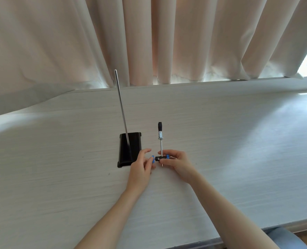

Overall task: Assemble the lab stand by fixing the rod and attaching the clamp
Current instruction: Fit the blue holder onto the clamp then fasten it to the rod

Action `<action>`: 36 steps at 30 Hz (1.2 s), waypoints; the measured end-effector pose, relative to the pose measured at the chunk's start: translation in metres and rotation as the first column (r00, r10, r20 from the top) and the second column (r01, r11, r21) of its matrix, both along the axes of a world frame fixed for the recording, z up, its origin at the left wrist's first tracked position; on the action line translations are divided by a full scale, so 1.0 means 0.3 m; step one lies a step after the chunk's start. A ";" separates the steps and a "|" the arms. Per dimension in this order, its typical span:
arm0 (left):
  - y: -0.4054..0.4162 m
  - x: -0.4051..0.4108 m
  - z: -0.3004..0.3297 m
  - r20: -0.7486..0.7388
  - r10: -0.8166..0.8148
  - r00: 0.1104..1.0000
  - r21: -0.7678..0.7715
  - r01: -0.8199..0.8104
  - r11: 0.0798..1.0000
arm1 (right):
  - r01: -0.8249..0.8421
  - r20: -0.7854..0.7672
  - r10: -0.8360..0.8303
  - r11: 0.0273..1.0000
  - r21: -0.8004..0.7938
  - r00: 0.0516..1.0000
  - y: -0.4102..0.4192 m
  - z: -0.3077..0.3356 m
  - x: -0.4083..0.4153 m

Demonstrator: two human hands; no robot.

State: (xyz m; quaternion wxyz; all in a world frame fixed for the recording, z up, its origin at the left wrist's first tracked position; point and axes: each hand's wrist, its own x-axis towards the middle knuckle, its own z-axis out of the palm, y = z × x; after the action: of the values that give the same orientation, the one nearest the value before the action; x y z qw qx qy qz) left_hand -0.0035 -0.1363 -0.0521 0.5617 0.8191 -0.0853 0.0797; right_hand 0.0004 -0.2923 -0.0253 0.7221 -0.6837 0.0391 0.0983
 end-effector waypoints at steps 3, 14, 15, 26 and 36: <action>-0.004 -0.003 0.005 0.040 0.008 0.999 0.015 -0.008 1.000 | 0.007 -0.006 -0.007 1.000 0.010 1.000 0.002 -0.001 0.001; -0.003 0.003 0.000 0.088 0.021 0.996 0.076 -0.028 0.997 | -0.002 0.004 0.002 1.000 0.012 1.000 0.002 -0.004 0.001; -0.002 0.001 0.000 0.057 0.024 0.998 0.064 -0.027 0.998 | -0.002 0.005 0.002 1.000 0.003 1.000 0.002 -0.003 0.002; -0.003 -0.008 0.007 0.191 0.001 0.982 0.203 -0.040 0.978 | 0.012 -0.003 -0.012 1.000 0.012 1.000 0.003 0.002 -0.001; -0.015 -0.016 0.053 0.083 0.029 0.996 0.040 -0.032 0.999 | 0.033 -0.031 -0.031 0.997 0.075 0.999 0.022 0.051 -0.023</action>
State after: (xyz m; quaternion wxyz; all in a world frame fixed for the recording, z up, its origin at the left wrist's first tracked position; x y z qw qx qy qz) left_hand -0.0083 -0.1408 -0.0362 0.5392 0.8278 -0.0975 0.1205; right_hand -0.0065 -0.2858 -0.0099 0.7483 -0.6535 0.0572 0.0985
